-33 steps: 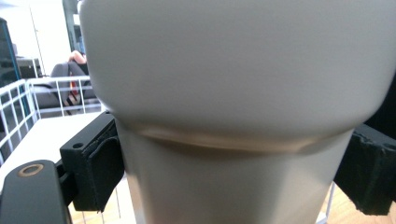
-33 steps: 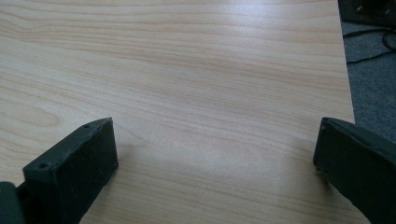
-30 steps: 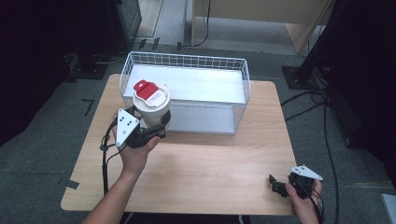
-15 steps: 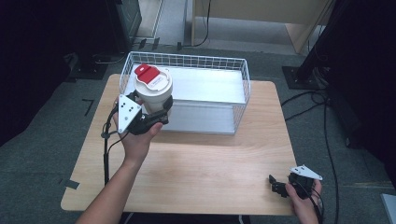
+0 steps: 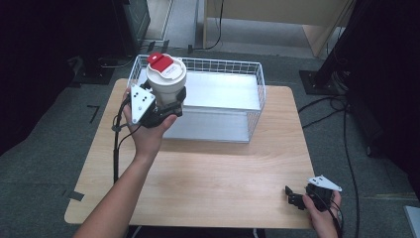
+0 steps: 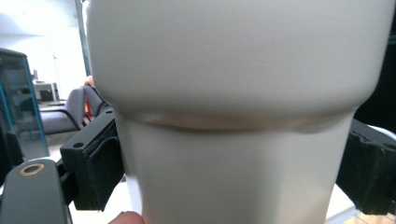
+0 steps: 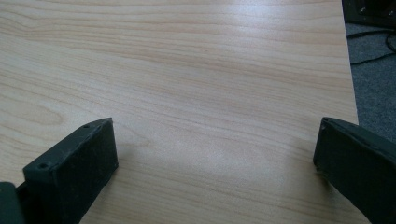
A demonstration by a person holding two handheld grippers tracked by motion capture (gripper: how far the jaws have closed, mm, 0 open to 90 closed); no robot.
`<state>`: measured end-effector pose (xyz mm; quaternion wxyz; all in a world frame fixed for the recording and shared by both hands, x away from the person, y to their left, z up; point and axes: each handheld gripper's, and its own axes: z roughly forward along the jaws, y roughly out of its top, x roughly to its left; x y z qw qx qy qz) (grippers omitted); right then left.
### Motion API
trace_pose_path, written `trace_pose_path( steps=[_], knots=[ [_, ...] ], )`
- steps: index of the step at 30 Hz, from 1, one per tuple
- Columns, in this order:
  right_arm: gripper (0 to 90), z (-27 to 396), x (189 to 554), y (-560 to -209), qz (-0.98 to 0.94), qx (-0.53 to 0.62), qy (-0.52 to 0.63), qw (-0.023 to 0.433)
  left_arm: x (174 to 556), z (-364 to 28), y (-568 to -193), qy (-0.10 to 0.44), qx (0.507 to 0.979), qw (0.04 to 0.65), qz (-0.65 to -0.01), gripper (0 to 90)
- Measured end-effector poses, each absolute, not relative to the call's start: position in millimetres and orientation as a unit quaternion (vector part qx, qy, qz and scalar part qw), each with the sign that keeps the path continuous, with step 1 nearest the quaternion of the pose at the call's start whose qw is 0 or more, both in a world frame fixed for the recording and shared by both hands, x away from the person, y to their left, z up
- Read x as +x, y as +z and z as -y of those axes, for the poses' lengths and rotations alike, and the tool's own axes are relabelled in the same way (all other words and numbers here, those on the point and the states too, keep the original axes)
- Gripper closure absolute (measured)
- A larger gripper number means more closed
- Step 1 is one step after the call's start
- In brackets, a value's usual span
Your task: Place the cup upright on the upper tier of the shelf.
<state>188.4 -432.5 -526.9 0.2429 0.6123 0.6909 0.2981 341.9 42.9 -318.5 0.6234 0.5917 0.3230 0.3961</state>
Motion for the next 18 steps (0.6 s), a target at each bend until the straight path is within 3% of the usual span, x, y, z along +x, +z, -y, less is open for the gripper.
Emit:
trace_pose_path(
  steps=[18],
  knots=[
    [0.0,432.4,188.3,-526.9,-0.693,0.610,0.299,0.242,409.2,-32.2,-328.4,0.378,0.601,0.606,-0.359,10.0]
  ],
)
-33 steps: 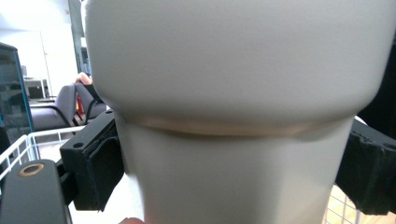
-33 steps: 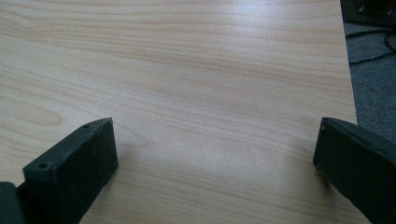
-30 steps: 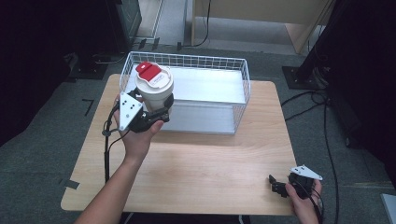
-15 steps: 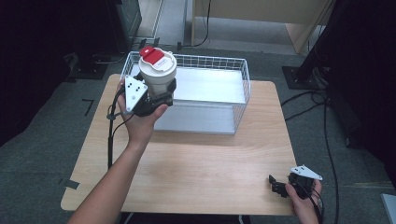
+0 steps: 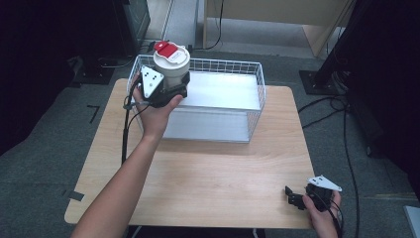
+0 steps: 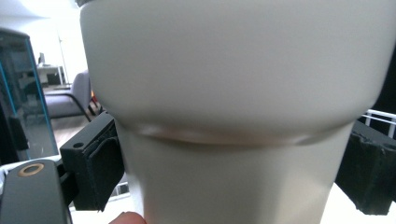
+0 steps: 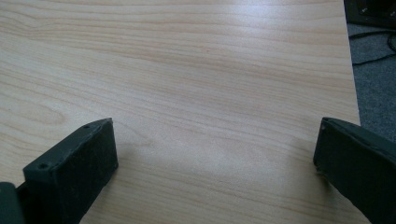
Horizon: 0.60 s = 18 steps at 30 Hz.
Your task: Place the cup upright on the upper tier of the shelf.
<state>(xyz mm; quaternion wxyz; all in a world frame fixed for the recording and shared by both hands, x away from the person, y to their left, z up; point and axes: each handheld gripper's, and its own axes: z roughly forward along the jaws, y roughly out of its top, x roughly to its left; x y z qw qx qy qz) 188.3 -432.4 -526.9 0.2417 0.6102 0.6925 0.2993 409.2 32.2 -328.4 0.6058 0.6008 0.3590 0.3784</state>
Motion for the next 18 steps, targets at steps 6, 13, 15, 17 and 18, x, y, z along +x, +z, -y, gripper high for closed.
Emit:
trace_pose_path(
  steps=[6,13,15,17,18],
  knots=[
    [0.0,432.1,188.2,-526.9,-0.694,0.609,0.300,0.240,424.7,-27.1,-328.5,0.377,0.603,0.596,-0.373,10.0],
    [0.0,431.9,188.3,-527.0,-0.696,0.606,0.301,0.241,431.7,-22.1,-325.6,0.380,0.614,0.582,-0.373,10.0],
    [0.0,431.8,188.3,-527.0,-0.695,0.607,0.301,0.240,432.7,-21.7,-325.1,0.379,0.614,0.582,-0.376,10.0],
    [0.0,431.8,188.3,-527.0,-0.695,0.607,0.301,0.240,432.8,-21.8,-325.3,0.378,0.612,0.583,-0.378,9.9],
    [0.0,431.8,188.3,-527.0,-0.695,0.607,0.301,0.240,432.8,-21.8,-325.3,0.378,0.612,0.583,-0.378,9.9]
  ],
)
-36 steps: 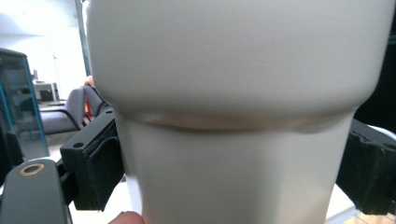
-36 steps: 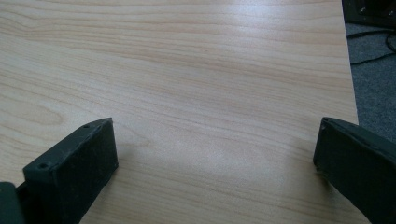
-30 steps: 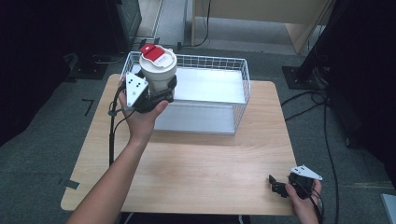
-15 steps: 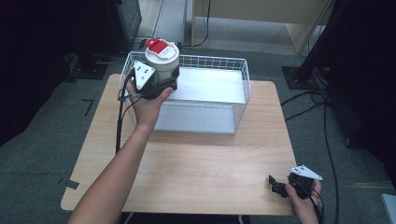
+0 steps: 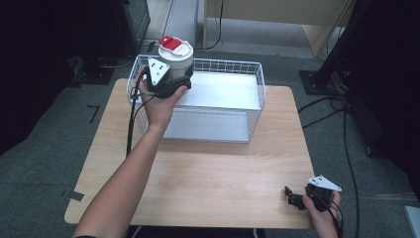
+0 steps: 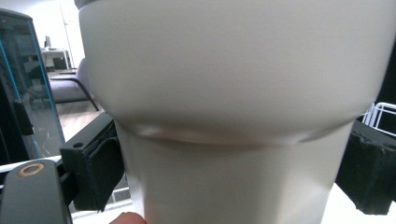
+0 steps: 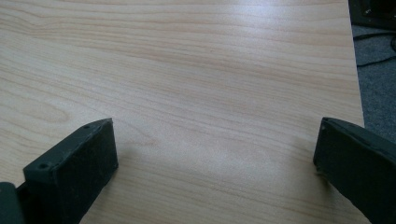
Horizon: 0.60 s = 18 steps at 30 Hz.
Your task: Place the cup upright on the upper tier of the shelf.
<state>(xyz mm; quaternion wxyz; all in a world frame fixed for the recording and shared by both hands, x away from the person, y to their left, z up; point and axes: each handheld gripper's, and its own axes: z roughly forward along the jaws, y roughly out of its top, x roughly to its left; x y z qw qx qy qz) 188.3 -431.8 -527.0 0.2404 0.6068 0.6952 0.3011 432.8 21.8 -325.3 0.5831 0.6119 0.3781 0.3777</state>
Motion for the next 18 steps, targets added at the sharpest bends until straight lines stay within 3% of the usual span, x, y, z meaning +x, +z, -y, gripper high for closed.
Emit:
trace_pose_path(
  steps=[10,18],
  knots=[
    [0.0,432.0,188.3,-527.0,-0.696,0.606,0.301,0.240,429.3,-23.3,-324.8,0.375,0.617,0.580,-0.378,9.8],
    [0.0,432.0,188.3,-527.1,-0.696,0.606,0.302,0.241,427.6,-28.8,-321.5,0.339,0.621,0.588,-0.392,5.8]
  ],
)
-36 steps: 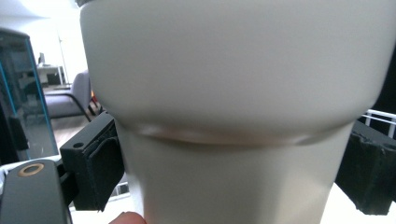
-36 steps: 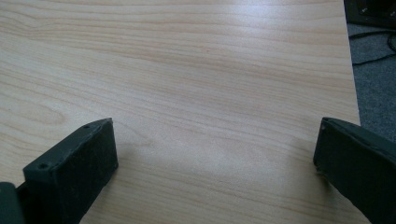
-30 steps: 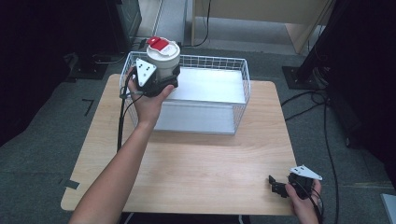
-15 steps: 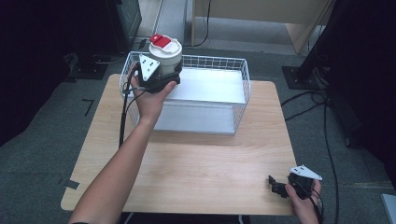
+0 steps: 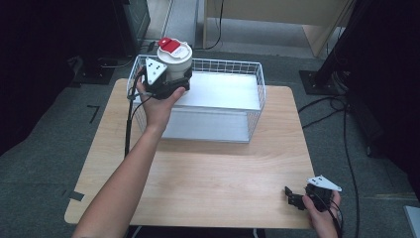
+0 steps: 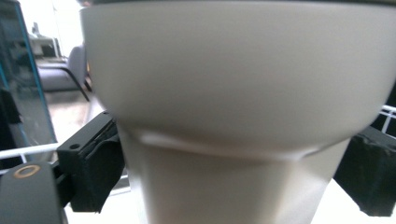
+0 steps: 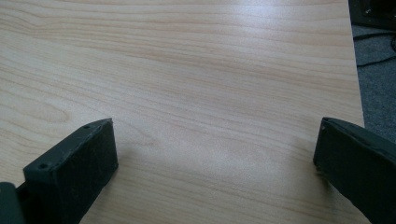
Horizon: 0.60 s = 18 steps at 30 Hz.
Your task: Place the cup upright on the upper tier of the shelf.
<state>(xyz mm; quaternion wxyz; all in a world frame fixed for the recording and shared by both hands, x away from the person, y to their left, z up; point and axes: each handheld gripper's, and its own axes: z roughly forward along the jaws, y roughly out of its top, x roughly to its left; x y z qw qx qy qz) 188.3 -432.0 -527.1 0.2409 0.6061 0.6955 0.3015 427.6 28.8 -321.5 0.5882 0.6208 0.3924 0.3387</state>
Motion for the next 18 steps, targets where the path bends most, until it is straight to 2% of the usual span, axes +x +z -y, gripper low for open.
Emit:
trace_pose_path(
  steps=[7,18],
  knots=[
    [0.0,431.8,188.3,-527.0,-0.695,0.607,0.301,0.240,425.4,-34.5,-321.2,0.338,0.626,0.579,-0.398,0.0],
    [0.0,431.8,188.4,-527.0,-0.696,0.606,0.301,0.241,413.0,-37.1,-324.4,0.343,0.633,0.575,-0.389,0.0]
  ],
)
